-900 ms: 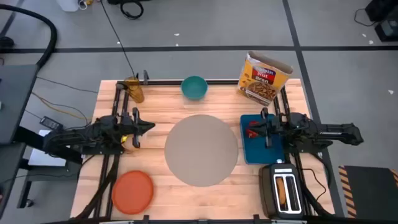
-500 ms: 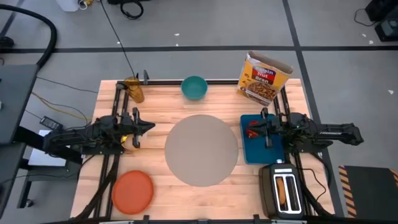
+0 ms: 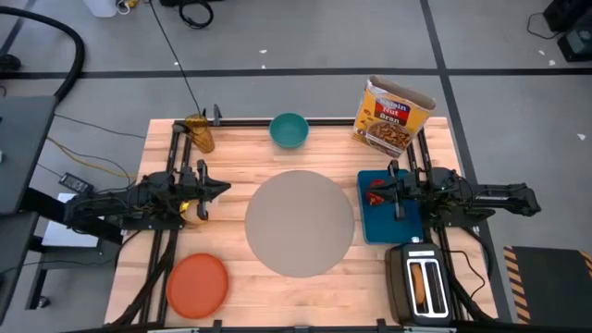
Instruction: Arrange a breakfast setting
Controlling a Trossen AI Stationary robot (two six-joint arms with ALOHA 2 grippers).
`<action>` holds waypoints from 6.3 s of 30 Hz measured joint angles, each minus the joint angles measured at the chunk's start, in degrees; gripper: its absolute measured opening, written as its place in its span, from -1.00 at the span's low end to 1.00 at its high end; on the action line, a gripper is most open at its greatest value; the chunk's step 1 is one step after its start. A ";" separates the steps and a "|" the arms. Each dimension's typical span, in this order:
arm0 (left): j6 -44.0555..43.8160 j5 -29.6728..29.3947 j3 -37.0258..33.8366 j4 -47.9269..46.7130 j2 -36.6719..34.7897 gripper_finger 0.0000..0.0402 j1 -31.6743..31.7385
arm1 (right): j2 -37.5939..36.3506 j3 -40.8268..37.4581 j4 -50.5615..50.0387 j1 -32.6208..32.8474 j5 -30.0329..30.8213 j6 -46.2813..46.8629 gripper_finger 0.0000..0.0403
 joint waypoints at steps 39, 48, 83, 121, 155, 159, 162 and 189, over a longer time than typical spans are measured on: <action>0.02 -0.01 0.00 0.01 0.02 -0.88 0.00 | 0.00 0.00 0.00 0.01 0.00 -0.02 -0.86; 0.02 0.00 0.00 0.01 0.00 -0.88 -0.02 | 0.00 0.00 0.00 0.02 0.00 0.00 -0.86; 0.02 -0.03 0.00 10.49 0.01 -0.88 0.00 | 0.00 0.00 0.00 -0.04 0.00 -0.01 -0.86; -5.60 -0.93 0.00 16.73 0.02 -0.88 0.11 | 67.85 42.95 19.64 7.30 6.84 13.77 -0.86; -10.13 -1.06 0.00 23.97 0.02 -0.88 0.11 | 119.03 99.08 -39.95 -16.73 8.43 -19.62 -0.04; -10.67 -1.10 0.00 28.44 0.00 -0.88 0.11 | 120.96 99.12 -38.01 -19.52 4.26 -22.68 -0.07; -12.58 -1.28 0.00 30.68 0.00 -0.88 0.11 | 122.34 99.10 -38.46 -20.15 2.85 -24.77 -0.11; -14.34 4.57 22.85 22.57 22.45 -0.88 -1.85 | 105.88 99.03 -52.13 -3.86 5.54 -24.22 -0.95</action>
